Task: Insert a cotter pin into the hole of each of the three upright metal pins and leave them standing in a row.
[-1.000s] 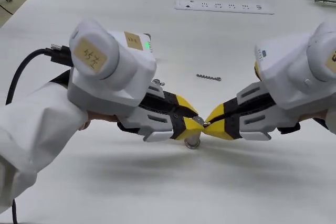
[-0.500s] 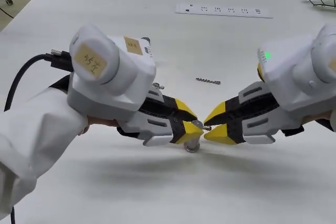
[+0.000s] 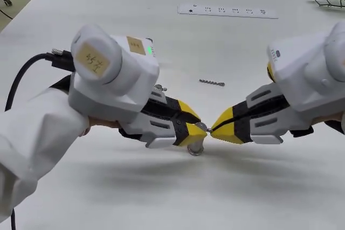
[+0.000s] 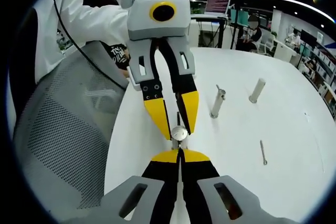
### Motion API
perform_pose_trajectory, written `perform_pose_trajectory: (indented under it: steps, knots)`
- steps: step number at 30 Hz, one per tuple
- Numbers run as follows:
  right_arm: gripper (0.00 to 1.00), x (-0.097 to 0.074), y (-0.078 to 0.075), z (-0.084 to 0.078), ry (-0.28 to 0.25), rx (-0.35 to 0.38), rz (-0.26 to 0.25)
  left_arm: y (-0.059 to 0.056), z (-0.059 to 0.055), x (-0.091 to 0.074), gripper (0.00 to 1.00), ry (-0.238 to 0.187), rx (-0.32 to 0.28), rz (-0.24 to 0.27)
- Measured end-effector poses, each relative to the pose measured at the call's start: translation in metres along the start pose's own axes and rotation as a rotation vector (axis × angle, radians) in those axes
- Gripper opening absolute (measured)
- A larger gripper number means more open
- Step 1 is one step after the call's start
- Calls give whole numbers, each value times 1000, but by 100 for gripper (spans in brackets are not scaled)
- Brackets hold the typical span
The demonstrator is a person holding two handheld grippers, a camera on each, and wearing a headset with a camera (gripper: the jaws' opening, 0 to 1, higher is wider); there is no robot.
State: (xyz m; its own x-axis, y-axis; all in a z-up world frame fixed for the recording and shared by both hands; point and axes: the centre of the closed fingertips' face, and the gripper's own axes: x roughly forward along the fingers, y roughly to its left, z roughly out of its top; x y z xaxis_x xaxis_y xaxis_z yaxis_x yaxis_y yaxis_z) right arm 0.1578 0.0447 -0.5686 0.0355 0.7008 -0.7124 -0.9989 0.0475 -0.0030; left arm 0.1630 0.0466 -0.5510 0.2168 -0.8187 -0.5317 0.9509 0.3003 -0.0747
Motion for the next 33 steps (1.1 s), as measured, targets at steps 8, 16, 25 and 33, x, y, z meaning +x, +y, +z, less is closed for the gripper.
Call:
perform_pose_trajectory:
  steps: [8,16,25,33]
  knots:
    - [0,3,1,1,1,5,-3,0,0,0,10,-9,0,-1]
    - [11,4,2,3,1,14,-8,-3,0,-7,14,-28,23,-9]
    - [16,14,5,7,-13,64,-15,-11,-12,-18,52,-60,-6,-7]
    - [16,21,6,12,-21,77,-17,-16,-21,-24,89,-62,-15,23]
